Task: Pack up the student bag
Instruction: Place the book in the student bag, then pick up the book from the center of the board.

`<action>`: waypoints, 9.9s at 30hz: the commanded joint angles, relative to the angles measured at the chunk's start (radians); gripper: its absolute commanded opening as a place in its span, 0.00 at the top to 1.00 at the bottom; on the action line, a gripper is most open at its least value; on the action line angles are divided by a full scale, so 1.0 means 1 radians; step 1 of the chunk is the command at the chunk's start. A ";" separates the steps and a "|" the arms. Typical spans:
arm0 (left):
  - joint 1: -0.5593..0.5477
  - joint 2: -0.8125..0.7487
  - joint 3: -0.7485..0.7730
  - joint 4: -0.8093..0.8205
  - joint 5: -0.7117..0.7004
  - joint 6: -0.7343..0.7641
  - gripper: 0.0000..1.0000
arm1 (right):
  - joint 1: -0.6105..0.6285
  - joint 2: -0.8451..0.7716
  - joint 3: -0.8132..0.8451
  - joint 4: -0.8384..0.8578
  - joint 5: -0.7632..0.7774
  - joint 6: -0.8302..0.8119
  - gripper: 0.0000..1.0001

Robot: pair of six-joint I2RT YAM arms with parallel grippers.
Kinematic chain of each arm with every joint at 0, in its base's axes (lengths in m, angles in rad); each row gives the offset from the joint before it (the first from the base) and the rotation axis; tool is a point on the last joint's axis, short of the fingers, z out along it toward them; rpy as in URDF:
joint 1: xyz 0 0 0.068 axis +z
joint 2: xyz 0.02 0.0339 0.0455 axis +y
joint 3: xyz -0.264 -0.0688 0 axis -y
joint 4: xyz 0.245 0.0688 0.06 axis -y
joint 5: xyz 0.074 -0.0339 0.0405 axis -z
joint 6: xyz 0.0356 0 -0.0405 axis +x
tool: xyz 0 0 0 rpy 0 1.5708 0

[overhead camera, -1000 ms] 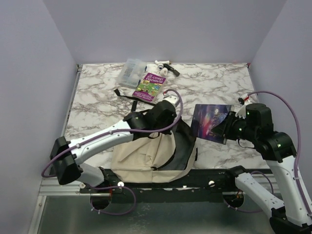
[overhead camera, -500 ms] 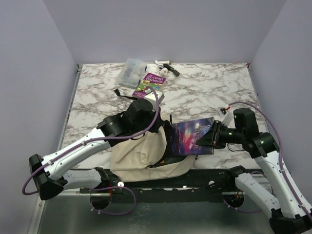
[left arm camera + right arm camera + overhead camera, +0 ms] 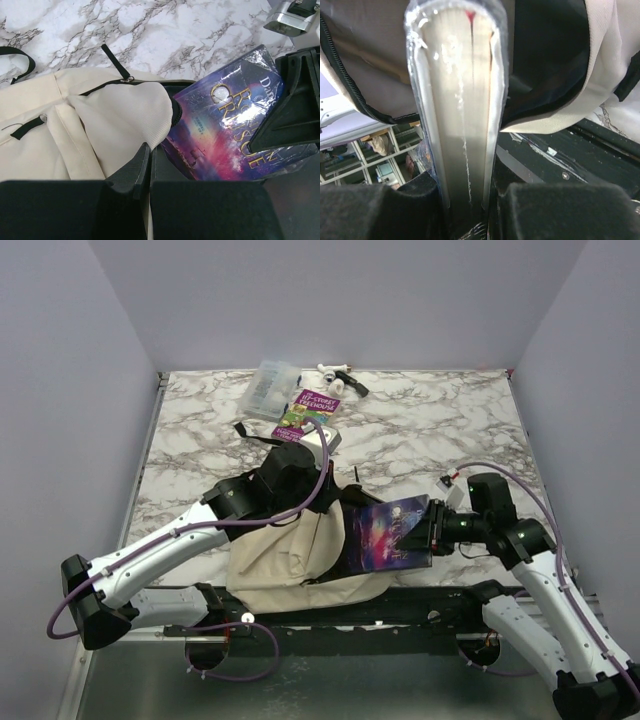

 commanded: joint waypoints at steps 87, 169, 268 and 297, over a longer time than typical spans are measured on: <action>0.023 0.100 -0.135 0.180 0.115 -0.054 1.00 | 0.580 0.275 -0.248 0.680 0.831 0.222 0.18; 0.874 0.860 0.136 0.808 0.449 -0.657 0.24 | 0.124 1.557 0.662 1.000 0.742 0.195 1.00; 0.563 0.866 0.383 0.357 0.631 -0.477 1.00 | -0.209 1.117 0.243 1.096 -0.033 0.194 0.71; 0.531 -0.134 -0.021 -0.132 0.953 0.220 1.00 | -0.069 0.669 0.713 0.679 -0.292 -0.192 0.01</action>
